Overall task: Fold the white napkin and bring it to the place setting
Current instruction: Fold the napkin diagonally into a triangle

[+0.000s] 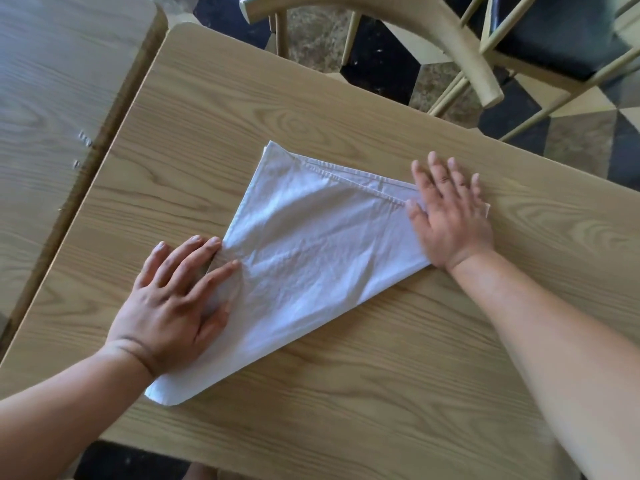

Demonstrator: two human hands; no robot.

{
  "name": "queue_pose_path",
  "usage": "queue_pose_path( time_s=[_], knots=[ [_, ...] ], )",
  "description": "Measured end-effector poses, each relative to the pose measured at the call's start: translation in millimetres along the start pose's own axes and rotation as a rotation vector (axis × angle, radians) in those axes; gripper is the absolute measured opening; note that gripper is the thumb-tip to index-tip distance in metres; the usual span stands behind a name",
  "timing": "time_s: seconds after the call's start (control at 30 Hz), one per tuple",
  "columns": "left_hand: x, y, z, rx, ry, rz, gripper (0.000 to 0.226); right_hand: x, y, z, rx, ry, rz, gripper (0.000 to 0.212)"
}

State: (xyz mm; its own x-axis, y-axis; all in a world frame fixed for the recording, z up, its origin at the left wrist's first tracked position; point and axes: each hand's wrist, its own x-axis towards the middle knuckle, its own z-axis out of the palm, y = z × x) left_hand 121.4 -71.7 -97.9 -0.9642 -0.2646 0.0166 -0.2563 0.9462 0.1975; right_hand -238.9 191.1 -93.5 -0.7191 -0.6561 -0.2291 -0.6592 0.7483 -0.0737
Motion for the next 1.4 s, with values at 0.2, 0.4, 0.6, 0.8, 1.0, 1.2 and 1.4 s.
queue_pose_path(
  time_s=[0.2, 0.4, 0.6, 0.8, 1.0, 1.2, 1.4],
  knots=[
    [0, -2, 0, 0.002, -0.004, 0.007, 0.058, 4, 1, 2, 0.004, 0.042, 0.000, 0.069],
    [0, -4, -1, 0.005, -0.009, 0.010, 0.062, -20, -44, 5, 0.145, 0.235, 0.082, 0.069],
    [-2, -3, -1, -0.004, -0.012, 0.008, 0.063, -104, -168, 36, 0.284, 0.095, -0.109, 0.078],
    [-1, -1, -1, -0.024, -0.002, -0.001, 0.063, -174, -245, 65, 0.193, 0.016, -0.239, 0.081],
    [-1, 0, -7, -0.048, -0.086, -0.013, 0.060, -207, -285, 71, 0.163, -0.006, -0.268, 0.078],
    [9, -15, -26, -0.006, -0.153, 0.071, 0.054, -231, -311, 70, 0.229, -0.071, -0.421, 0.077],
    [3, -5, -23, -0.043, -0.132, 0.006, 0.052, -244, -328, 76, 0.130, -0.096, -0.575, 0.081]
  ],
)
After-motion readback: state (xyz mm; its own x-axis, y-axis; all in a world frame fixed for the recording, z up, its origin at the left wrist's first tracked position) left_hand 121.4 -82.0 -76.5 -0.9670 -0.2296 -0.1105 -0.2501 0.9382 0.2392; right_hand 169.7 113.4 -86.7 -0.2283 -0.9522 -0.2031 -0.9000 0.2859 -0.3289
